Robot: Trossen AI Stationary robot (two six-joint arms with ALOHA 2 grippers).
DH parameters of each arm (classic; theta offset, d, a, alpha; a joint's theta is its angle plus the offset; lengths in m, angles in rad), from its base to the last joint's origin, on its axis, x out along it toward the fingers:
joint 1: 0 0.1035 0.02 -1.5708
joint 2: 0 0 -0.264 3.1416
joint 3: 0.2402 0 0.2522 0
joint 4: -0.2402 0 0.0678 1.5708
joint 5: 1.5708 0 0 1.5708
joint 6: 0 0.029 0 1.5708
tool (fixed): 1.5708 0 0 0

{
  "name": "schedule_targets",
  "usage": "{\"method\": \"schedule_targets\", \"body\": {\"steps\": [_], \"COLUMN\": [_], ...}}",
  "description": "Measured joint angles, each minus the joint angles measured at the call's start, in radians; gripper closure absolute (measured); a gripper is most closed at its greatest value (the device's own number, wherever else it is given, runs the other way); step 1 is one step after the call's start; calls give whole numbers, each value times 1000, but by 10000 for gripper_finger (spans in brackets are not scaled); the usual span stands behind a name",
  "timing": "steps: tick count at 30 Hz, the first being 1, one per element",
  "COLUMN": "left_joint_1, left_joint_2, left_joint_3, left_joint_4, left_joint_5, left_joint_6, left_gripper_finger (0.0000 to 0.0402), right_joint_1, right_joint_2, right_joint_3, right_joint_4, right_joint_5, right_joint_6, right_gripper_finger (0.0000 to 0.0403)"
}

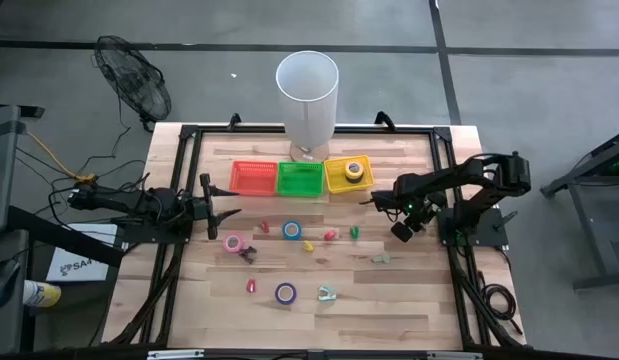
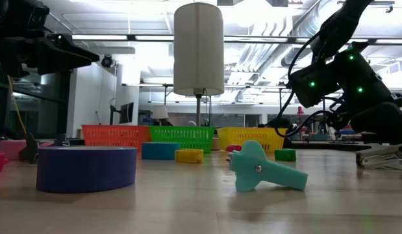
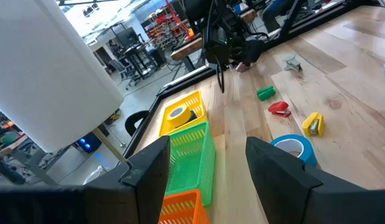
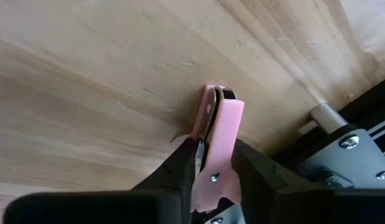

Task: Pick and place Stapler, Stapler remover, tape
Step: Put the pink staple remover into the green bin

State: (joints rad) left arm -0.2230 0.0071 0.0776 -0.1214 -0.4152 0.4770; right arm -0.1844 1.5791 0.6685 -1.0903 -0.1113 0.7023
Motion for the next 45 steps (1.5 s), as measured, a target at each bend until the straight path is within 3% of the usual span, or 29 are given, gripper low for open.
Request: {"method": "schedule_targets", "body": {"steps": [9,20,29,38,45], "left_joint_1": [0,0,0,0,0], "left_joint_2": [0,0,0,0,0], "left_joint_3": [0,0,0,0,0], "left_joint_4": [0,0,0,0,0], "left_joint_5": [0,1,2,5,5], "left_joint_6": [0,0,0,0,0], "left_gripper_finger": [195,195,195,195,195], "right_joint_1": [24,139,213,179,125], "right_joint_2": [3,3,3,17,118], "right_joint_3": [78,306,330,330,330], "right_joint_4": [1,113,460,919,1205], "right_joint_5": [38,200,317,355,406], "right_joint_6": [-44,-151,-375,-633,-640], "right_gripper_finger": [331,332,332,332,332]}}
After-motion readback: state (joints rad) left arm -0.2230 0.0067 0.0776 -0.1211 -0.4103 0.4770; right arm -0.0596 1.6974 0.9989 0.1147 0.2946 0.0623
